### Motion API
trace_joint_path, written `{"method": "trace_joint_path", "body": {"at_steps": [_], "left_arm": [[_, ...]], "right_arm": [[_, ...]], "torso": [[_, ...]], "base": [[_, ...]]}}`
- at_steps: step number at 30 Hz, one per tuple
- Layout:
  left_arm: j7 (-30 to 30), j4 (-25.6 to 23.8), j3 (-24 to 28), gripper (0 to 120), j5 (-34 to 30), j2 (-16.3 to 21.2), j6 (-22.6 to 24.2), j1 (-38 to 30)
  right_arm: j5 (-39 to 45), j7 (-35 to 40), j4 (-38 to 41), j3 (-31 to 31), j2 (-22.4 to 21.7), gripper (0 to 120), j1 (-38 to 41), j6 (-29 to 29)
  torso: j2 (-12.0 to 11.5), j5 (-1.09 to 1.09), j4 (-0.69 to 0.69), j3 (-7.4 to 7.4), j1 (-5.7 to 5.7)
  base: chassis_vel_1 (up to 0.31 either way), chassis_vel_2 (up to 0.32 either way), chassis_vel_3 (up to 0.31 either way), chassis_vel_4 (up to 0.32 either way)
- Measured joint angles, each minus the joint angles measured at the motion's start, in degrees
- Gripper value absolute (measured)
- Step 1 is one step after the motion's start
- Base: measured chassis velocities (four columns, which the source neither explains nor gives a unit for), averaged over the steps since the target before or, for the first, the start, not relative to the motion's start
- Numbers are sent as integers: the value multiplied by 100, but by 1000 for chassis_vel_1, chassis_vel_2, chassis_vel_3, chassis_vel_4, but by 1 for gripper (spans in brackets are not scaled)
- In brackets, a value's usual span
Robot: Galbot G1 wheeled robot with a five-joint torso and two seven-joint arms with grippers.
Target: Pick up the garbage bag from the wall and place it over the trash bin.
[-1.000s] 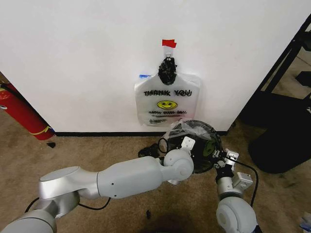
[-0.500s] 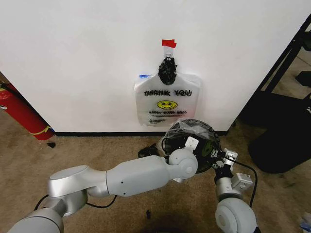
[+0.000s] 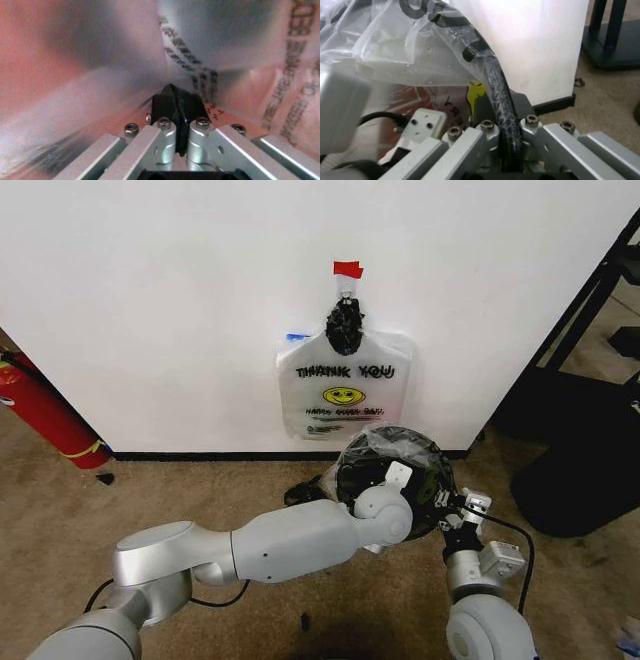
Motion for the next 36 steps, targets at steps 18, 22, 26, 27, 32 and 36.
{"method": "trace_joint_path", "body": {"at_steps": [18,22,26,27,32,36], "left_arm": [[111,363,26,0,91,-166,-24,15],[122,403,40,0,99,-176,-27,9],[110,286,42,0,96,-92,-27,8],[104,220,43,0,89,-53,-27,9],[243,-134,74,0,138,157,-20,-26],[393,-500,148,0,258,356,-13,-106]], "right_arm": [[312,35,208,-70,-78,0,-80,-134],[325,36,223,-77,-84,0,-88,-145],[371,49,154,-27,-101,0,-50,-146],[414,64,124,-7,-101,0,-24,-154],[711,159,-36,72,-105,0,130,-240],[975,259,-256,144,-154,0,227,-280]], "torso": [[1,0,0,0,0],[1,0,-1,0,0],[1,0,0,0,0],[1,0,0,0,0],[1,0,0,0,0],[1,0,1,0,0]], "base": [[0,0,0,0],[0,0,0,0],[0,0,0,0],[0,0,0,0],[0,0,0,0],[0,0,0,0]]}}
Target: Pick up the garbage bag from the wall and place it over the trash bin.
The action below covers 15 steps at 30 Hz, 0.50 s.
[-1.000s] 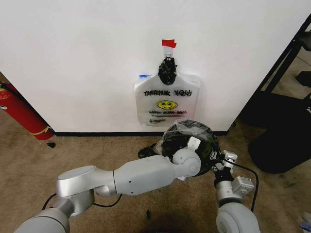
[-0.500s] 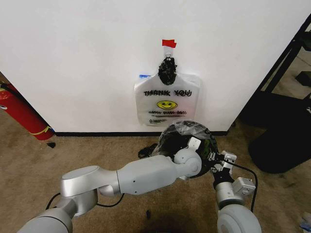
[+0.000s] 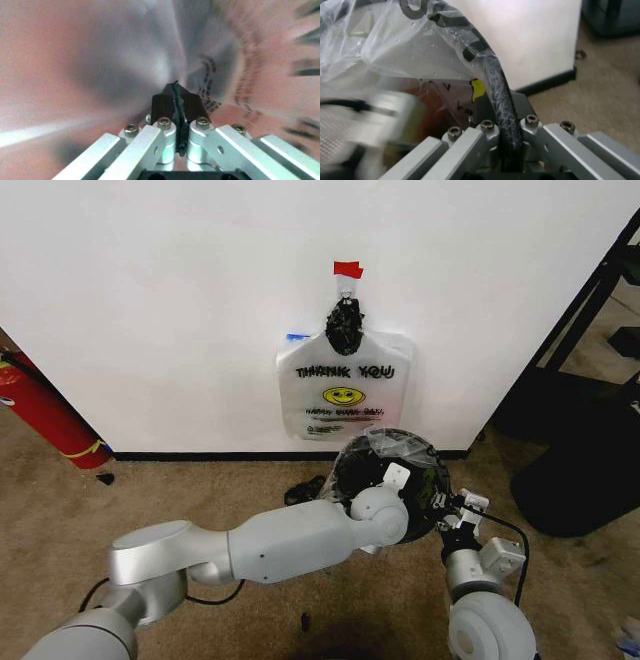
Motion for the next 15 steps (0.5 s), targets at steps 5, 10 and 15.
{"method": "trace_joint_path", "body": {"at_steps": [5,10,15], "left_arm": [[-19,-474,19,0,-14,195,-8,-12],[-31,-706,28,0,-88,287,-20,-27],[-119,-1431,-48,0,-124,602,-144,-162]], "right_arm": [[311,125,-170,65,3,0,96,-73],[447,205,-230,70,20,0,179,-128],[963,436,-367,163,97,0,343,-201]], "torso": [[0,0,-1,0,0],[0,-1,0,0,0],[0,-1,-1,0,0]], "base": [[0,0,0,0],[0,0,0,0],[0,0,0,0]]}}
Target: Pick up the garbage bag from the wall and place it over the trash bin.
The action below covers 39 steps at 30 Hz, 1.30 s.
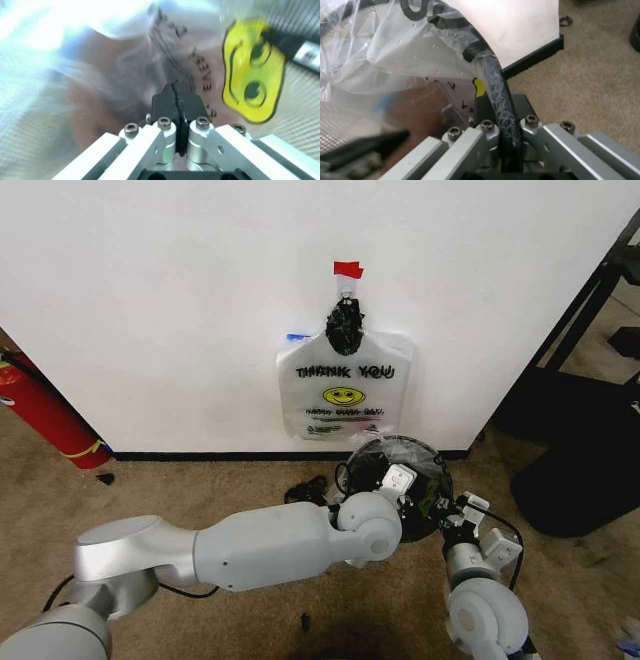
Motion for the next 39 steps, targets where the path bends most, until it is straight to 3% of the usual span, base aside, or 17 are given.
{"method": "trace_joint_path", "body": {"at_steps": [8,16,22,39], "left_arm": [[-351,-396,-351,0,5,63,-321,111],[-521,-365,-522,0,48,-17,-616,192],[-440,449,-503,0,775,-321,-990,303],[-393,1341,-305,0,1142,-971,-999,328]], "right_arm": [[164,55,-89,40,100,0,156,8],[166,66,-162,52,165,0,195,18],[110,42,-66,6,179,0,174,14],[-19,-9,30,-93,202,0,92,-6]], "torso": [[0,0,0,0,0],[0,1,0,0,0],[-2,1,1,0,0],[-2,2,0,0,0]], "base": [[0,0,0,0],[0,0,0,0],[0,0,0,0],[0,0,0,0]]}}
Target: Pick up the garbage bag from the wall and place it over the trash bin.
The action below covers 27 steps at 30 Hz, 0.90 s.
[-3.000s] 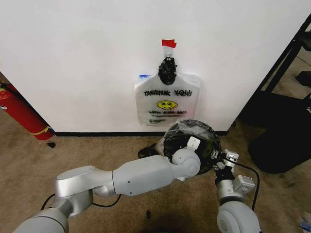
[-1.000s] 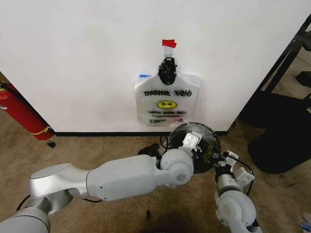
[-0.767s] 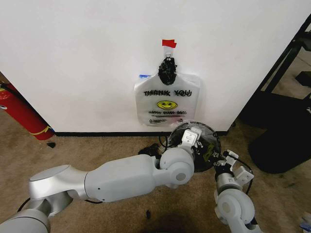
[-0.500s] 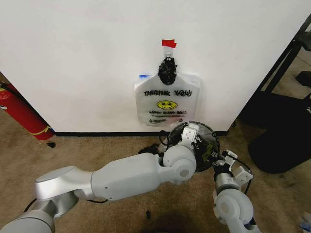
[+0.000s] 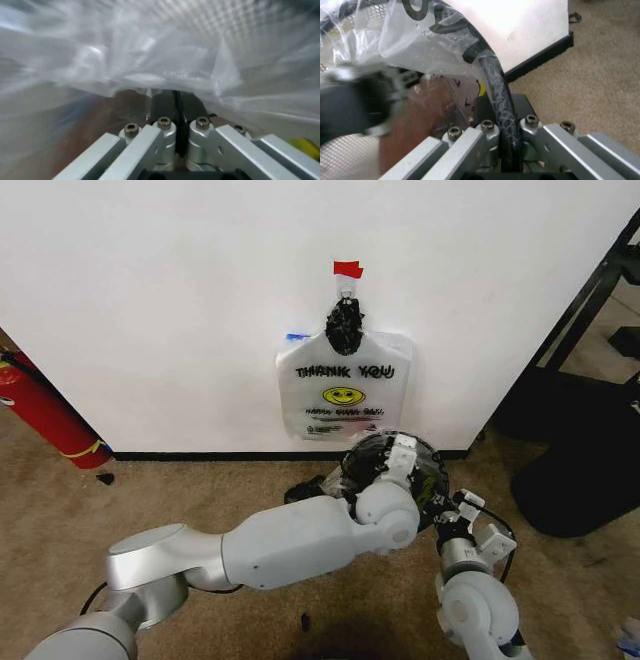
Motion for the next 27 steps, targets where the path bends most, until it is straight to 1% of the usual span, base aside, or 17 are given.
{"method": "trace_joint_path", "body": {"at_steps": [5,9,12,20,27], "left_arm": [[45,409,-36,0,212,-180,-50,-17],[68,554,-20,0,239,-207,-59,-23],[68,705,-20,0,240,-280,-63,44],[71,823,-1,0,239,-334,-63,105],[144,1107,1,0,242,-476,-63,111]], "right_arm": [[0,-19,120,11,-28,0,-93,-3],[12,-25,196,16,-36,0,-128,-8],[80,-23,258,27,-57,0,-133,-30],[143,-8,359,27,-42,0,-155,-67],[153,-20,527,10,-36,0,-269,-94]], "torso": [[0,0,-1,0,0],[0,0,1,0,0],[0,0,0,0,0],[0,-1,0,0,0],[1,-1,0,0,0]], "base": [[0,0,0,0],[0,0,0,0],[0,0,0,0],[0,0,0,0],[0,0,0,0]]}}
